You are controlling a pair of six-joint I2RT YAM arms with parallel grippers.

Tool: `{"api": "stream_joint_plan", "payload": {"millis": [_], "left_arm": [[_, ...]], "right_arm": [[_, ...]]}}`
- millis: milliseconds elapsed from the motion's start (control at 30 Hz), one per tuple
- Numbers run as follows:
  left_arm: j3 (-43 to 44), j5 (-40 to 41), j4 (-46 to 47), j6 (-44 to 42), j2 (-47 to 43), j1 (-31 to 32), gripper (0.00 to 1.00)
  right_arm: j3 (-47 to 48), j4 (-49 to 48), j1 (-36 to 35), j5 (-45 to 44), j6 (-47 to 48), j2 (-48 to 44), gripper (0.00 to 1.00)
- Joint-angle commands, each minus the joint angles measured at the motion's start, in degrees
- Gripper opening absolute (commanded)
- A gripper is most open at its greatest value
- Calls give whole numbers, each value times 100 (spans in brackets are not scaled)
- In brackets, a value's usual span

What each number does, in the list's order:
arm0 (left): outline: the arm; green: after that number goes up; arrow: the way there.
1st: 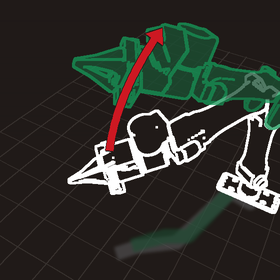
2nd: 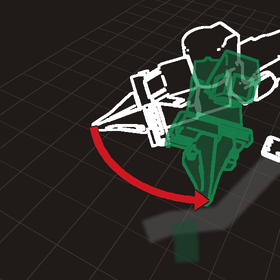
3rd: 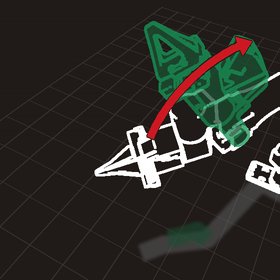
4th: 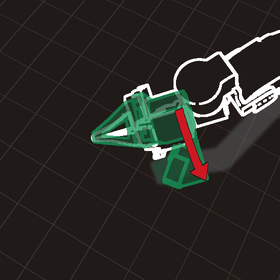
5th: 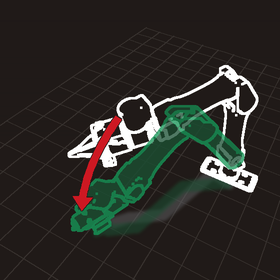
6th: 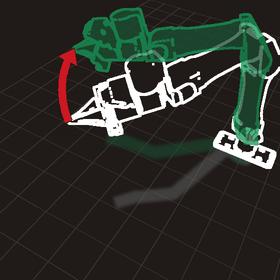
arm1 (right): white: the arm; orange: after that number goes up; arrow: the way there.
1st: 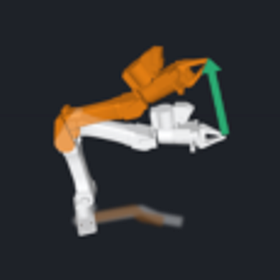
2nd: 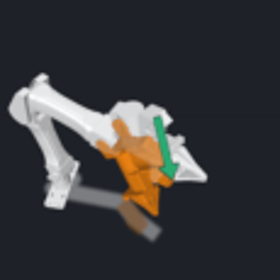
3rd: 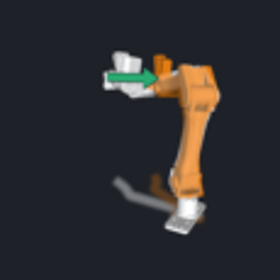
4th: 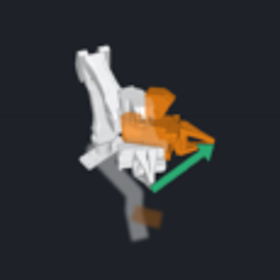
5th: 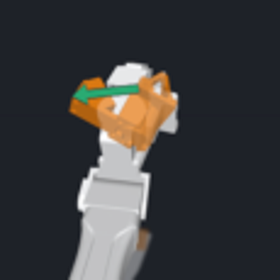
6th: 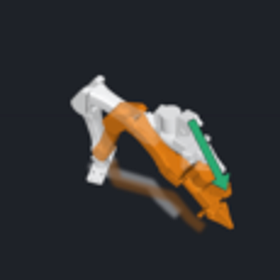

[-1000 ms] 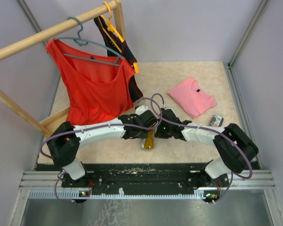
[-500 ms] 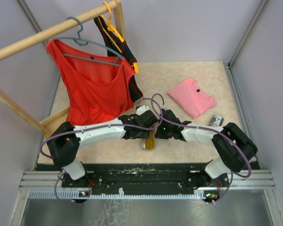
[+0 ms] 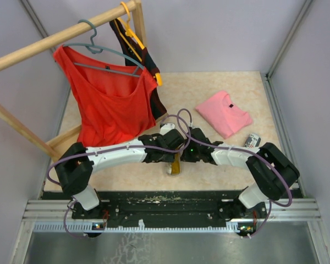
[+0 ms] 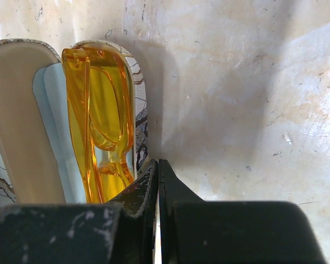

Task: Organize the sunglasses
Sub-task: Close the sunglasses case at the center of the board.

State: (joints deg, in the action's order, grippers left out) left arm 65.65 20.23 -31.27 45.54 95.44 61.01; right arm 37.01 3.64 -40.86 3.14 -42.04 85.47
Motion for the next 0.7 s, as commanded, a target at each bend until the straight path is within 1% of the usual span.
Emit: {"api": "stream_joint_plan", "payload": {"millis": [0, 367, 433, 567, 667], "left_arm": [[13, -439, 636, 43, 51, 152, 43], [60, -556, 768, 40, 83, 189, 51], [51, -575, 824, 47, 70, 200, 51], [37, -627, 909, 53, 80, 212, 46], [32, -643, 949, 69, 60, 221, 47]], "right_arm": [[34, -590, -53, 464, -172, 84, 0], [43, -643, -53, 562, -186, 109, 0], [34, -673, -49, 586, -198, 118, 0], [21, -706, -53, 626, -212, 132, 0], [1, -707, -53, 616, -208, 136, 0]]}}
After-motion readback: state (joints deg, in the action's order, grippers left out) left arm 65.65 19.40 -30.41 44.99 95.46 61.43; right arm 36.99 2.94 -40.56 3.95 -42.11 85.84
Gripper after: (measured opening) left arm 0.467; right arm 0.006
